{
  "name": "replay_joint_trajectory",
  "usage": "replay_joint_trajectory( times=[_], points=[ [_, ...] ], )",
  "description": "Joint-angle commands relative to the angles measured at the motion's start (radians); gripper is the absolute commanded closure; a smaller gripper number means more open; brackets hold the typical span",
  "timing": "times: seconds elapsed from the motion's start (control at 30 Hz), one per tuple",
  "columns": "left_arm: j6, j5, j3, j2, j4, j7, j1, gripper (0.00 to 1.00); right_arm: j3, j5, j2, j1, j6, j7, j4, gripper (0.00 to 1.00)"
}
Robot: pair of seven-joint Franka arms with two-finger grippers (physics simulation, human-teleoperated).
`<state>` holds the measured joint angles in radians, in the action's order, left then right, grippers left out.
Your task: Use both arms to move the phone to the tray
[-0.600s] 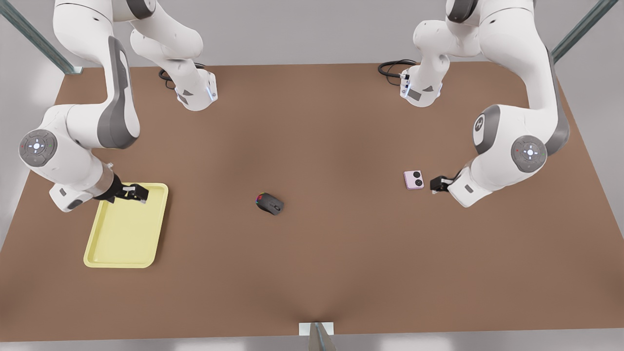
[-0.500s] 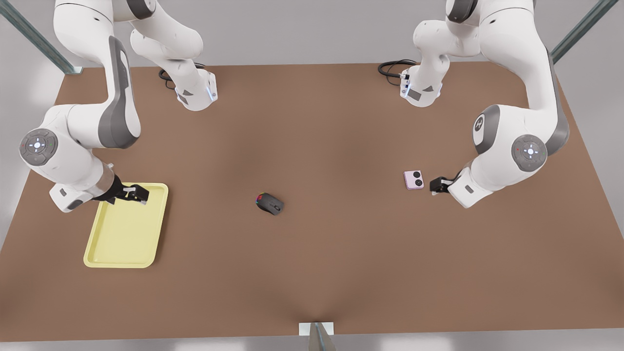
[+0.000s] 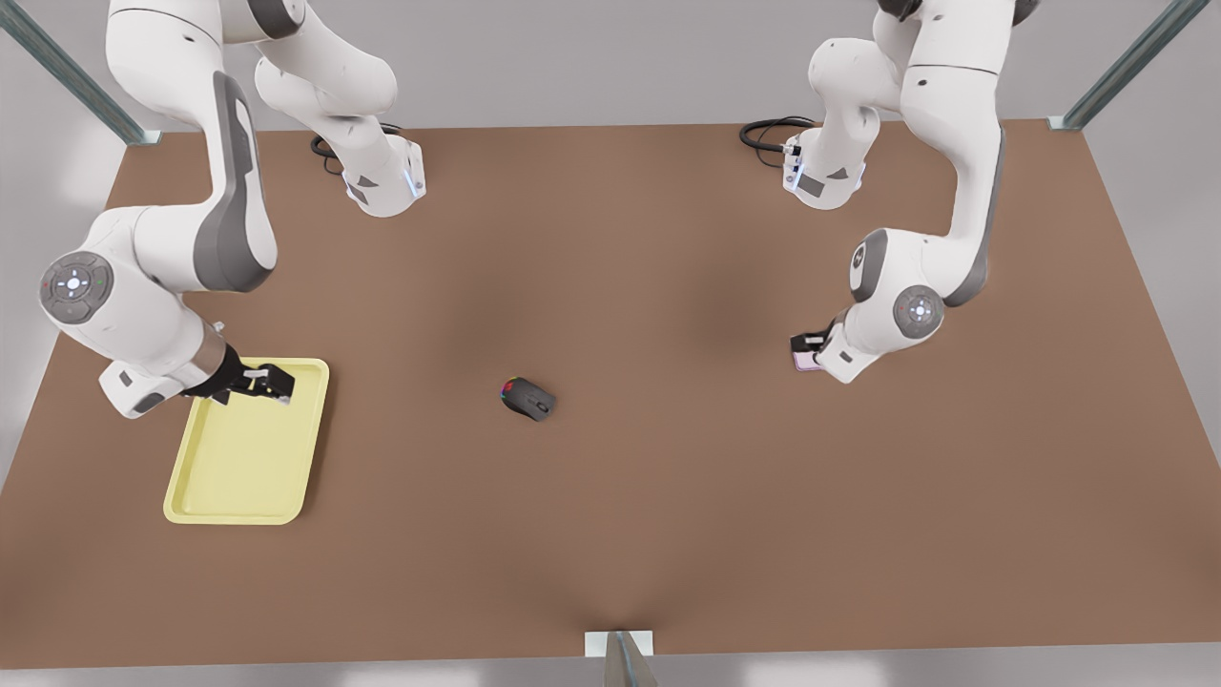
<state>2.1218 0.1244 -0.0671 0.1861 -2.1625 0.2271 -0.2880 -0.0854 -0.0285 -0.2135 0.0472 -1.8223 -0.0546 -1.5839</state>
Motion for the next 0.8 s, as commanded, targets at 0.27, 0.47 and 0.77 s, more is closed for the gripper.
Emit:
replay_joint_trajectory(
  times=[0.27, 0.47, 0.77],
  points=[
    [0.383, -0.057, -0.005, 0.107, -0.105, 0.169, -0.004, 0.0, -0.002, -0.001, -0.001, -0.003, -0.008, 0.042, 0.005, 0.0],
    [0.405, -0.061, -0.006, 0.093, -0.161, 0.136, 0.007, 0.0, -0.002, -0.001, -0.003, -0.001, -0.008, 0.044, 0.005, 0.0],
    [0.497, -0.08, -0.006, 0.167, -0.188, 0.132, 0.007, 0.0, -0.002, -0.001, -0.018, 0.002, -0.008, 0.045, 0.018, 0.0]
  ],
)
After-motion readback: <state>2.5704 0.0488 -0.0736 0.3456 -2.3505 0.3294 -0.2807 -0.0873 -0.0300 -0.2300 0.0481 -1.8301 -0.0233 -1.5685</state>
